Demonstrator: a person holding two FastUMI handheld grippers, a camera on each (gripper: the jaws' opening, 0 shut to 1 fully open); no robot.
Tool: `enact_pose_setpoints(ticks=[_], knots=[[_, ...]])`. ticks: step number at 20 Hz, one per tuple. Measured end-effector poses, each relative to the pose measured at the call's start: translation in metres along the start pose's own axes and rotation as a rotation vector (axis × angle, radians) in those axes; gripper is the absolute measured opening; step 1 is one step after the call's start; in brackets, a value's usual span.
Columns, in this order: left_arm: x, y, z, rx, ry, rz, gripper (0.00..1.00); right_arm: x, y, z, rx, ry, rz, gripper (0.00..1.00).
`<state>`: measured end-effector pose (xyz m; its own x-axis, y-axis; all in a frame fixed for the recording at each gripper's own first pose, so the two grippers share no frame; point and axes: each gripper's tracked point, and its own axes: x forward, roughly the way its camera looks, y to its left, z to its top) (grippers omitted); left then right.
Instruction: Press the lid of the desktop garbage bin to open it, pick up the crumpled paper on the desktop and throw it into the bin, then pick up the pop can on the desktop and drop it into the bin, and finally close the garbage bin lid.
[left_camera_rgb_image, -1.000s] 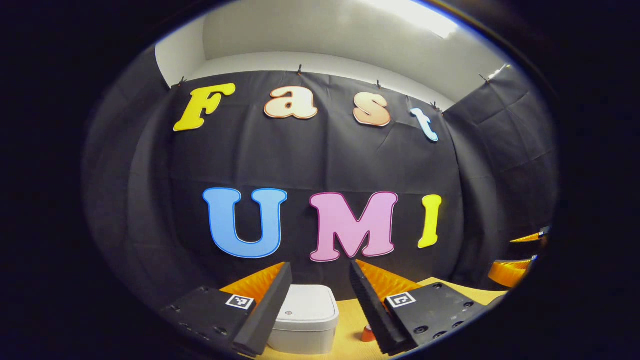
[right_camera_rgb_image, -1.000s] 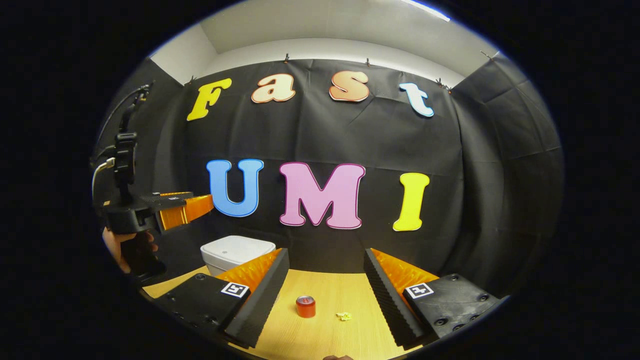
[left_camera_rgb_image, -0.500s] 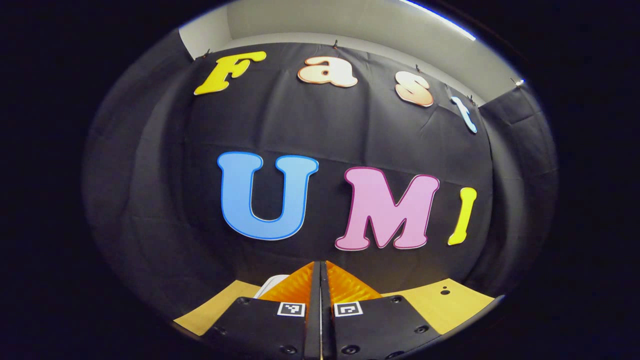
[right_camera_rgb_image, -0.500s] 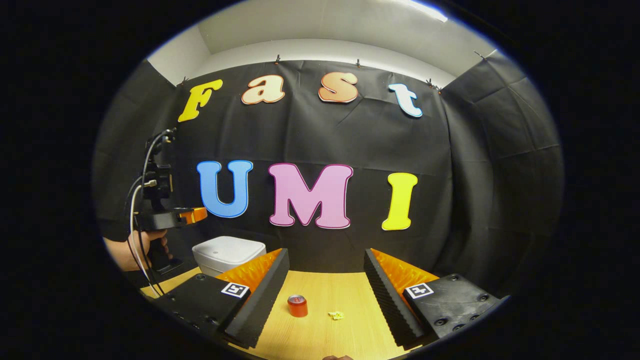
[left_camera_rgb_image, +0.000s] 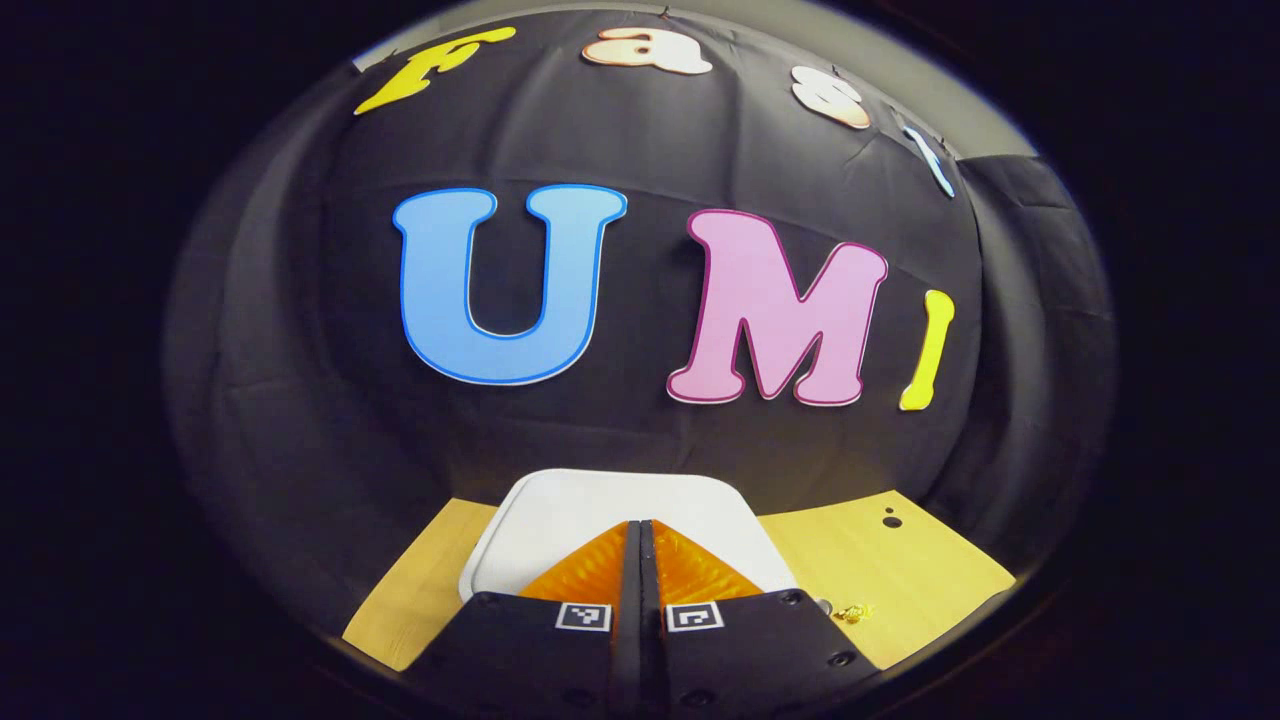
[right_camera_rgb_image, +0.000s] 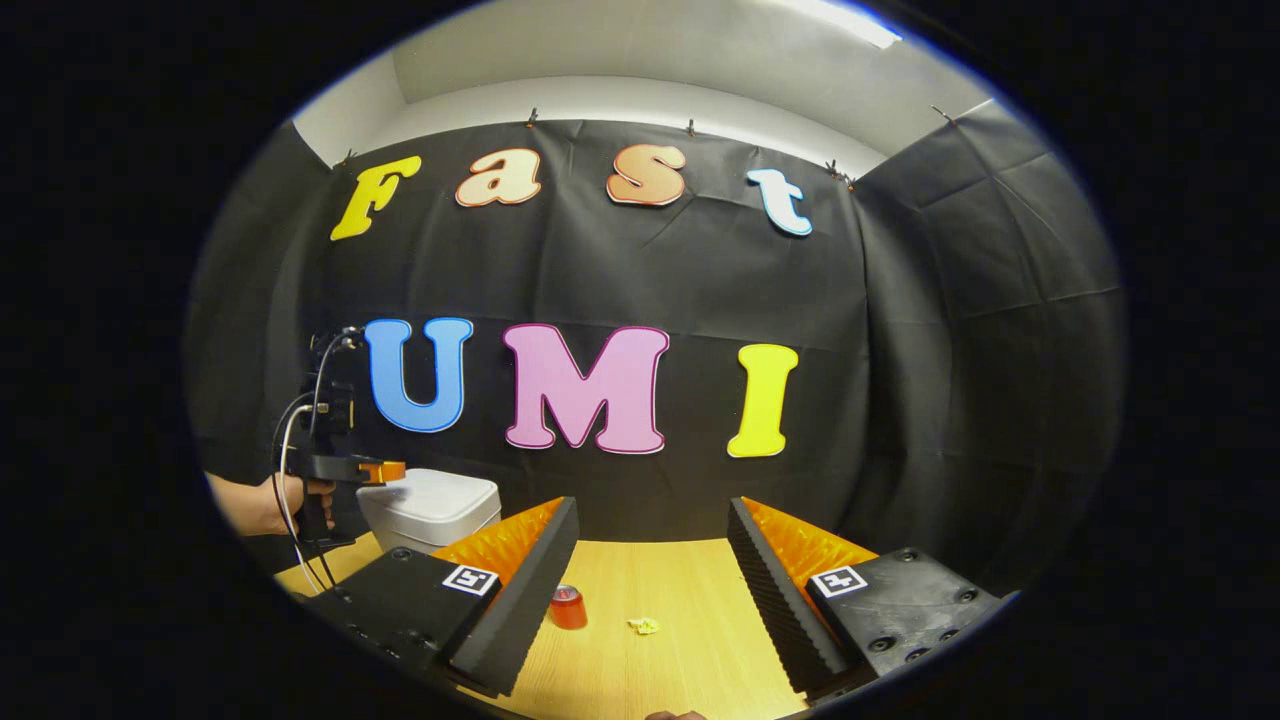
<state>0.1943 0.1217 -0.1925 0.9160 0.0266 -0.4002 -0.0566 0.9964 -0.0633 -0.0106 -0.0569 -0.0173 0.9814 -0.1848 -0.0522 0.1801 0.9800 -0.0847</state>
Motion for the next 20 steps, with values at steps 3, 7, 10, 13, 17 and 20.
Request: enact_pose_setpoints(ticks=[3, 7, 10, 13, 17, 20], knots=[[0.002, -0.008, -0.025, 0.031, 0.065, -0.02, 0.06, -0.003, -0.003, 0.001, 0.003, -0.005, -0.013, 0.97], [-0.001, -0.007, -0.028, 0.061, 0.044, -0.03, 0.06, -0.004, -0.009, -0.004, 0.014, 0.012, -0.033, 0.97], [-0.001, -0.006, -0.033, 0.036, 0.024, -0.04, 0.06, -0.003, -0.015, -0.01, 0.011, 0.028, -0.056, 0.97], [-0.001, -0.008, -0.036, 0.036, 0.023, -0.031, 0.06, -0.006, -0.024, -0.005, -0.028, 0.007, -0.085, 0.97], [-0.004, -0.009, -0.02, 0.071, -0.023, -0.023, 0.06, -0.004, -0.024, -0.01, -0.003, 0.021, -0.086, 0.97], [-0.035, -0.016, 0.045, 0.084, -0.182, 0.012, 0.06, 0.008, -0.026, -0.023, -0.07, 0.049, -0.082, 0.97]])
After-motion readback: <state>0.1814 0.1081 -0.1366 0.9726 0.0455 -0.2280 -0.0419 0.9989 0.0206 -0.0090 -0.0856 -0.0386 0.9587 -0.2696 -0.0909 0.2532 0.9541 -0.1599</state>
